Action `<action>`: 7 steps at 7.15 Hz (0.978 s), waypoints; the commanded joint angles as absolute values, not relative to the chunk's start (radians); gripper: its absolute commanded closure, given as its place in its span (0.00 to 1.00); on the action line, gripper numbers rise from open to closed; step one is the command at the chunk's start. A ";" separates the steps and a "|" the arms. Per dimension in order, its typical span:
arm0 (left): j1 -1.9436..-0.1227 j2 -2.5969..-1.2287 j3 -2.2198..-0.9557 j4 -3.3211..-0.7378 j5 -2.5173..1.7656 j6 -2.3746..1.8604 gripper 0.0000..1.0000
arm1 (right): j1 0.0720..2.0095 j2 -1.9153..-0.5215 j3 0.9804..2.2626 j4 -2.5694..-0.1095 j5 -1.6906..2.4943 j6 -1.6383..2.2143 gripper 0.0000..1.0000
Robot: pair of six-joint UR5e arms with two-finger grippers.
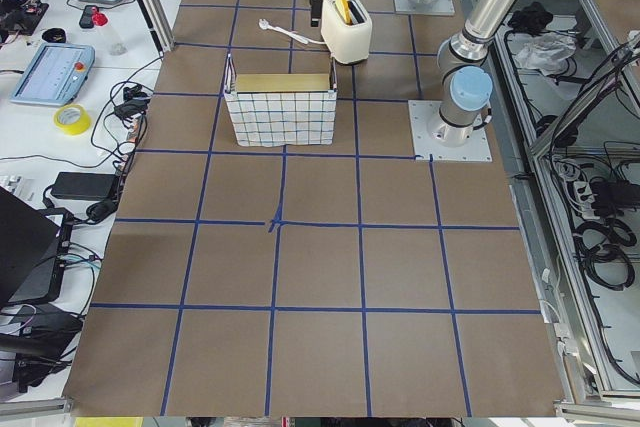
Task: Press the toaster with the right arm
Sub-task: 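Lift the right gripper up and away from the toaster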
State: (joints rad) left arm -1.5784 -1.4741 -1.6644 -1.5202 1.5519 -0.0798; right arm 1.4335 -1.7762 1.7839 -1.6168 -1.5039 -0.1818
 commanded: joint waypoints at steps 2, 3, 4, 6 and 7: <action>-1.578 -1.474 -1.664 -1.520 1.552 -0.080 0.00 | 1.512 -1.686 1.552 -1.422 -1.618 -0.192 0.00; -1.578 -1.474 -1.664 -1.520 1.552 -0.080 0.00 | 1.572 -1.651 1.511 -1.428 -1.662 -0.181 0.00; -1.578 -1.474 -1.664 -1.520 1.552 -0.080 0.00 | 1.598 -1.638 1.503 -1.431 -1.657 -0.145 0.00; -1.578 -1.474 -1.664 -1.522 1.552 -0.080 0.00 | 1.595 -1.625 1.497 -1.434 -1.597 -0.068 0.00; -1.578 -1.474 -1.664 -1.522 1.551 -0.080 0.00 | 1.594 -1.600 1.477 -1.442 -1.591 -0.067 0.00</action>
